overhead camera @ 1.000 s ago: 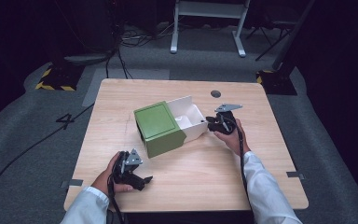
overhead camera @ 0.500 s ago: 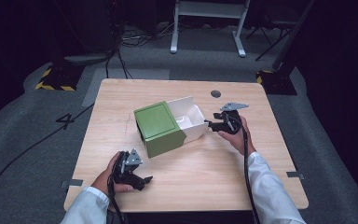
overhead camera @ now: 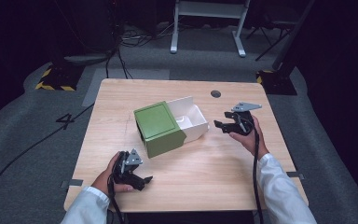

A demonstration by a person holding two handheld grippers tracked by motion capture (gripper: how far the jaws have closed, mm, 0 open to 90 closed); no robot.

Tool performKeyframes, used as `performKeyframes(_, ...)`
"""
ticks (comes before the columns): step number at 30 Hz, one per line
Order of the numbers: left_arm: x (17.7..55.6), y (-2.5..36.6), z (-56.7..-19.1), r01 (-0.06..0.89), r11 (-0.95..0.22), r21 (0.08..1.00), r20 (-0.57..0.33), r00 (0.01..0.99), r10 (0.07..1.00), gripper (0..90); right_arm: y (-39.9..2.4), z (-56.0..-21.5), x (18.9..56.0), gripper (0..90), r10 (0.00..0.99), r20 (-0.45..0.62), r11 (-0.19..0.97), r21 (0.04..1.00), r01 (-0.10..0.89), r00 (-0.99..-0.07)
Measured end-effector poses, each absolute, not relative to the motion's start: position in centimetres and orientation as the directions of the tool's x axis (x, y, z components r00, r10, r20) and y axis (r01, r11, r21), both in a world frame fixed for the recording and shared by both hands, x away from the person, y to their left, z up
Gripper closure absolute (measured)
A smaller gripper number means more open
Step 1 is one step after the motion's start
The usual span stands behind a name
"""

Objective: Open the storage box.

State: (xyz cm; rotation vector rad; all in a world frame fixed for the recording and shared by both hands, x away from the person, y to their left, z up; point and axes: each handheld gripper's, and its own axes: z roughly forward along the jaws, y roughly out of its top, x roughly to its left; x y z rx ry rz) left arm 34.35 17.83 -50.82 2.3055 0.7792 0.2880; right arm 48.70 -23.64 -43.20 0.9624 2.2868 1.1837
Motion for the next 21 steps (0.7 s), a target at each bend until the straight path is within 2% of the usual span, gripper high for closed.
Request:
performKeyframes(14,34.3,17.8,-50.8,0.455,-0.590,0.667,-0.008,0.796,0.605,0.5,-26.9,-43.3,45.6,25.8,0.689,-0.085,0.480,0.797,0.366,-0.720)
performKeyframes(21,34.3,17.8,-50.8,0.456,-0.590,0.667,-0.008,0.796,0.605,0.6,-28.9,-44.5,43.4,23.0,0.678,-0.119,0.531,0.761,0.372,-0.725)
